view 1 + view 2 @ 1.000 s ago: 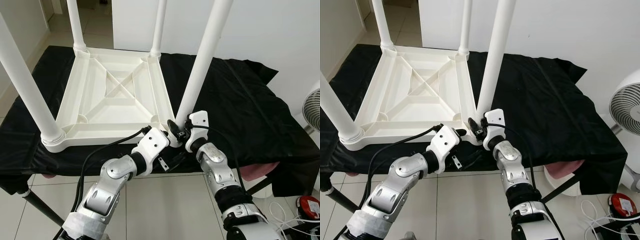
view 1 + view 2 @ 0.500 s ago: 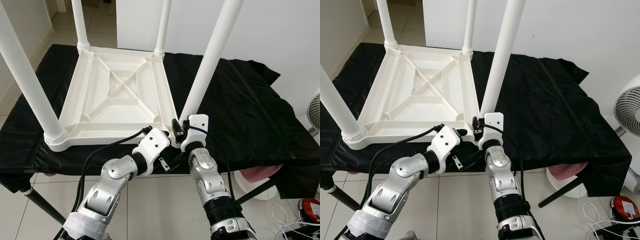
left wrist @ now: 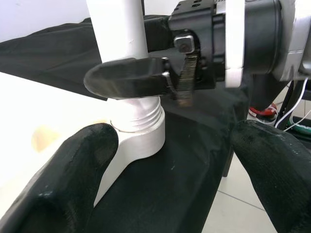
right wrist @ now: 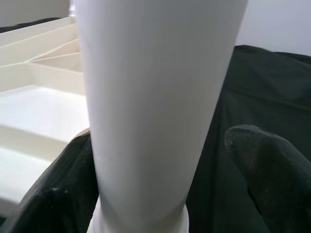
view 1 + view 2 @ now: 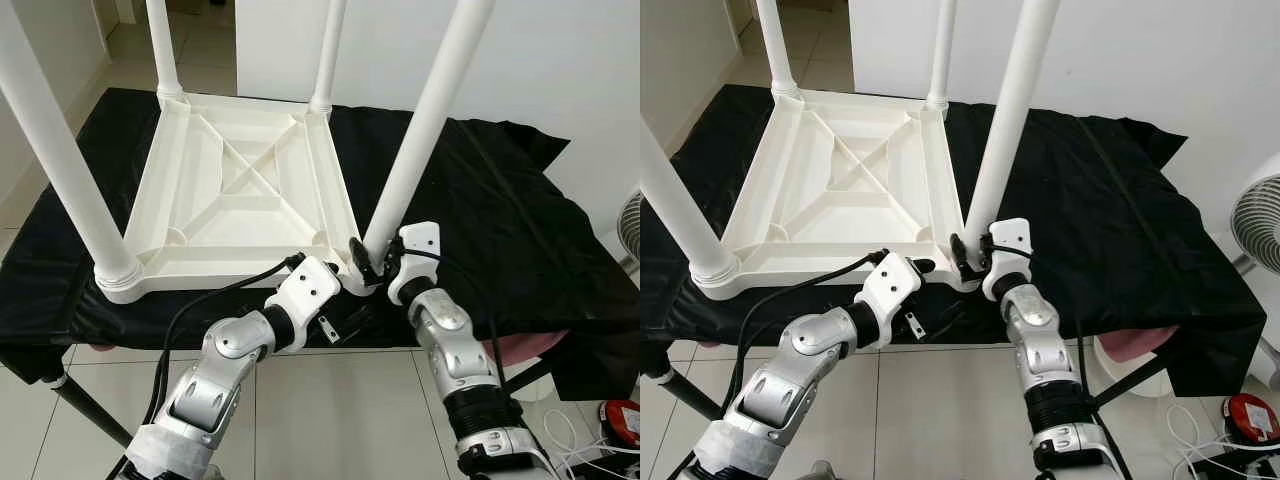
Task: Building children table
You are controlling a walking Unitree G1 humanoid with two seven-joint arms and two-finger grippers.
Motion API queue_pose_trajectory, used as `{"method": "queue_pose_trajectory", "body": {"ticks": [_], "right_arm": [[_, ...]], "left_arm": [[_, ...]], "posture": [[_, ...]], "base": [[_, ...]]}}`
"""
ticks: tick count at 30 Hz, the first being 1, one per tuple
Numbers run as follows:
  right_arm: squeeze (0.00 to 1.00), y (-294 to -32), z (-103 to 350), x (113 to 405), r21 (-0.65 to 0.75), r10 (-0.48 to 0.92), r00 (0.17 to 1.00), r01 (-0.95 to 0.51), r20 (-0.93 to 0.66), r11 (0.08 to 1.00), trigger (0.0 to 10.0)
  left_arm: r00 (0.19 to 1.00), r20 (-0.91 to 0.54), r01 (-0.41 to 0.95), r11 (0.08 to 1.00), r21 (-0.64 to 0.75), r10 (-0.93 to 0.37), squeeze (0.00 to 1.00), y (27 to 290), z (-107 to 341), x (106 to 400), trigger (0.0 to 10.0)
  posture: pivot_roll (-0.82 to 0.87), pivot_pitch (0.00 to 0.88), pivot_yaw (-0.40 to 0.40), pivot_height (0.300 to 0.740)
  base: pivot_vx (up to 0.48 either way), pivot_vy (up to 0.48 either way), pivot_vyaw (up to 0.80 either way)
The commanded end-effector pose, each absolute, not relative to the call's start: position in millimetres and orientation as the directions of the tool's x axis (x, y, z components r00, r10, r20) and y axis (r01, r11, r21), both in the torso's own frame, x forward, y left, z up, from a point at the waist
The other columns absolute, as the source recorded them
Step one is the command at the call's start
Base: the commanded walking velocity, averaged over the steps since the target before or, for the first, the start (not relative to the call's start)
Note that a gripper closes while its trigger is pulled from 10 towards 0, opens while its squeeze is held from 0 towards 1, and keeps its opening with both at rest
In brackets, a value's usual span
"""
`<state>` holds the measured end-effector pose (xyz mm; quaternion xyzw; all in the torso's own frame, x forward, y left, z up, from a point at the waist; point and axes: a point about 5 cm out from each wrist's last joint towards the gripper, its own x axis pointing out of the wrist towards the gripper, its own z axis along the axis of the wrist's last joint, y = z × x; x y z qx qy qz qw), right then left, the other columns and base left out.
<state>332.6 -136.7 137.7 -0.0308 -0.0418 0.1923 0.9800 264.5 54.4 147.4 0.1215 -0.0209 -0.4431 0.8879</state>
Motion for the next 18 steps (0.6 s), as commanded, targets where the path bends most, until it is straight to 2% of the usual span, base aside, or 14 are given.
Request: {"method": "queue_pose_trajectory", "body": {"ticks": [1,5,11,15,16,17,18], "right_arm": [[0.0,-144,136,334,-0.086,0.442,0.895,-0.437,0.054,0.895,10.0],[0.0,-153,133,337,-0.136,0.548,0.836,-0.542,0.008,0.829,10.0],[0.0,-149,131,344,-0.184,0.661,0.749,-0.657,-0.049,0.731,10.0],[0.0,-145,132,346,-0.21,0.689,0.721,-0.686,-0.07,0.697,10.0],[0.0,-143,132,348,-0.21,0.702,0.708,-0.701,-0.082,0.682,4.7],[0.0,-143,132,348,-0.21,0.702,0.708,-0.701,-0.082,0.682,4.7],[0.0,-141,131,349,-0.216,0.712,0.696,-0.713,-0.097,0.667,0.0]], "left_arm": [[0.632,-0.077,0.762,0.602,0.238,-0.771,0.0,56,144,264,10.0],[0.633,-0.082,0.762,0.601,0.242,-0.77,0.0,58,144,265,10.0],[0.631,-0.085,0.763,0.597,0.247,-0.771,0.0,60,145,266,10.0],[0.631,-0.084,0.763,0.596,0.251,-0.772,0.0,59,146,267,10.0],[0.631,-0.082,0.762,0.596,0.252,-0.772,0.0,59,147,268,10.0],[0.631,-0.082,0.762,0.596,0.252,-0.772,0.0,59,147,268,10.0],[0.631,-0.081,0.762,0.596,0.254,-0.771,0.0,59,148,268,10.0]], "posture": [[0.04,0.0,-0.115,0.74],[0.04,0.0,-0.105,0.74],[0.04,0.0,-0.091,0.74],[0.05,0.0,-0.092,0.74],[0.05,0.0,-0.091,0.74],[0.05,0.0,-0.091,0.74],[0.06,0.0,-0.092,0.74]], "base": [[0.0,0.0,0.0],[0.0,0.0,0.0],[0.0,0.0,0.0],[0.0,0.0,0.0],[0.0,0.0,0.0],[0.0,0.0,0.0],[0.0,0.0,0.0]]}}
